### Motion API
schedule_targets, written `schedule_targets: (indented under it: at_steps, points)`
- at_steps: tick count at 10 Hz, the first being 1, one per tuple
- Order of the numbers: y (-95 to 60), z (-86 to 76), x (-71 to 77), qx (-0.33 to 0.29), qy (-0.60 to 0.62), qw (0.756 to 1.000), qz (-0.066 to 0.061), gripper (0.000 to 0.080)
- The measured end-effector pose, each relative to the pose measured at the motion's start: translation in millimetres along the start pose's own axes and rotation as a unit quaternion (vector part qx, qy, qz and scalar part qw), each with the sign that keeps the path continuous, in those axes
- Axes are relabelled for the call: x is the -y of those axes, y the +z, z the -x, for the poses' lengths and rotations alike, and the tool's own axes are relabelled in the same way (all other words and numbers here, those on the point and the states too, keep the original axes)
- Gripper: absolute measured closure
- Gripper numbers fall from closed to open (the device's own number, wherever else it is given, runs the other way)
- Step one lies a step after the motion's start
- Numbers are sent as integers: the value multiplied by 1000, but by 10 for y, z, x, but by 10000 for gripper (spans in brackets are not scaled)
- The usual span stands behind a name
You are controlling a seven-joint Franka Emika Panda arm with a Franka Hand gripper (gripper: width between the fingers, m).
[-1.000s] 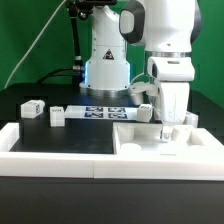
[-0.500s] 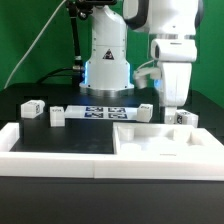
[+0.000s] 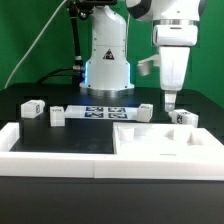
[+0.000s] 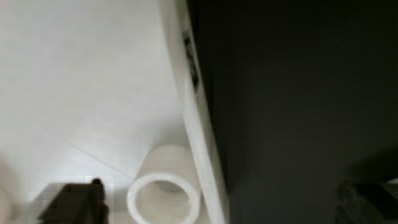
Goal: Assemble one leg
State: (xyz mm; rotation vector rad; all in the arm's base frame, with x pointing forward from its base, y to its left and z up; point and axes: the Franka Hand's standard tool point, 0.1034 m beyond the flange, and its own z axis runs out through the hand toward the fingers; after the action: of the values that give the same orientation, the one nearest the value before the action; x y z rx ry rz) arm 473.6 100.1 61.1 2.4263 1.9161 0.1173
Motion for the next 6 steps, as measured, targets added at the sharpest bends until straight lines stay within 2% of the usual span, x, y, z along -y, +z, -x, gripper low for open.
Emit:
schedule_targets:
  at_steps: [1,3,5,6]
  points:
    - [5,0,11,0,45,999,-1,151]
    - [33,-62,147,-14,175,984,3,151]
    - [71,-279,369,-29,288,957,0,151]
    - [75,-330,406,-30,331,943,-4,151]
